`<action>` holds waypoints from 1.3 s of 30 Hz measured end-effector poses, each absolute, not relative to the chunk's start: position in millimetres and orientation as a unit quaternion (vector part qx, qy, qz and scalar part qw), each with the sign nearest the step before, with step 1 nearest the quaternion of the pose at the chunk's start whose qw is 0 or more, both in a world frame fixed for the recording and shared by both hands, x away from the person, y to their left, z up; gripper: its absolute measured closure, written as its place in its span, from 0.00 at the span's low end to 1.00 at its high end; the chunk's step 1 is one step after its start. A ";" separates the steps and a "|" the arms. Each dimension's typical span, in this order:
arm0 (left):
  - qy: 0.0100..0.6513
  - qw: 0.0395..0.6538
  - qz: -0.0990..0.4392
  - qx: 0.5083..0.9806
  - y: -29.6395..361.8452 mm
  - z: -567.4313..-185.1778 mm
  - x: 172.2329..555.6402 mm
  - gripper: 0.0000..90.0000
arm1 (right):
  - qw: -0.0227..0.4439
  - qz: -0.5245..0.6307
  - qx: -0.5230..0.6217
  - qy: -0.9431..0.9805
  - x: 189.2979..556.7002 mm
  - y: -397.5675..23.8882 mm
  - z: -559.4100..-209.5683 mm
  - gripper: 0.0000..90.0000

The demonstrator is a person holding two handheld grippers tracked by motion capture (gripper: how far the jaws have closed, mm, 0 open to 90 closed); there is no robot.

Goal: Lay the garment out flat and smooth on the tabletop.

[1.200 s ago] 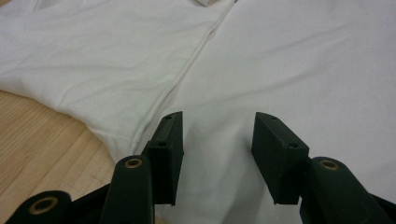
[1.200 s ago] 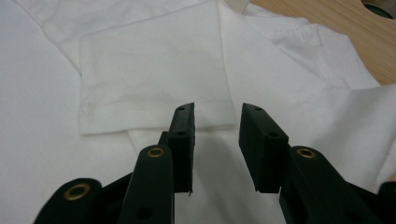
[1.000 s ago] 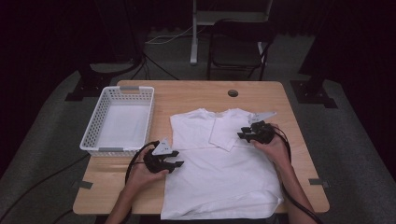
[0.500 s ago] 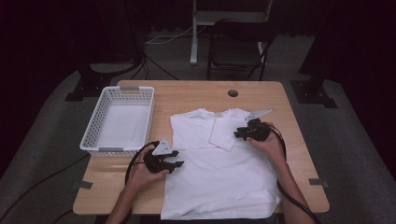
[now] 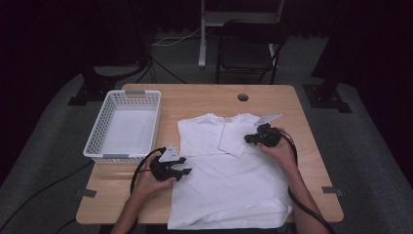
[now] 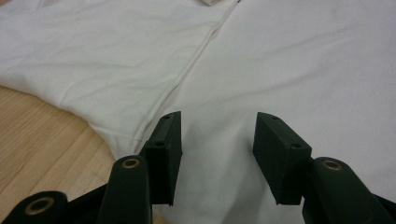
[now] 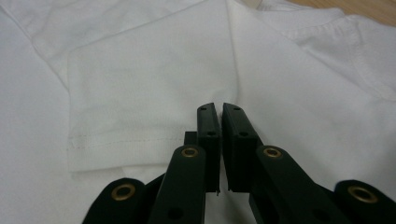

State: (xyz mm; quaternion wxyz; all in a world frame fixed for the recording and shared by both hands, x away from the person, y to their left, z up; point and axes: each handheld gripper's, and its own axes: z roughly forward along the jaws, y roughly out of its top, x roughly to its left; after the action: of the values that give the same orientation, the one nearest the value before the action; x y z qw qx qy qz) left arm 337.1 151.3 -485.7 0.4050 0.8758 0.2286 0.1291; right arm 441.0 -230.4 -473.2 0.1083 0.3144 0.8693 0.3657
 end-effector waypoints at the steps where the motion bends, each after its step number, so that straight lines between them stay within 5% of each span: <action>1: 0.229 0.405 0.129 0.876 151.3 -485.8 337.1 0.59 | 0.110 0.366 0.315 0.869 440.5 -230.9 -472.7 0.95; 39: 0.236 0.404 0.128 0.875 151.3 -485.8 337.4 0.55 | 0.151 0.341 0.344 0.862 421.4 -289.7 -458.5 0.95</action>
State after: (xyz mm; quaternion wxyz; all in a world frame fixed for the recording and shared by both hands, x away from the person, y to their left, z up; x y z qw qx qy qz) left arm 337.4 151.3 -485.8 0.4040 0.8745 0.2356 0.1284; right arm 421.4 -289.7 -458.5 0.1505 0.3438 0.8620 0.3407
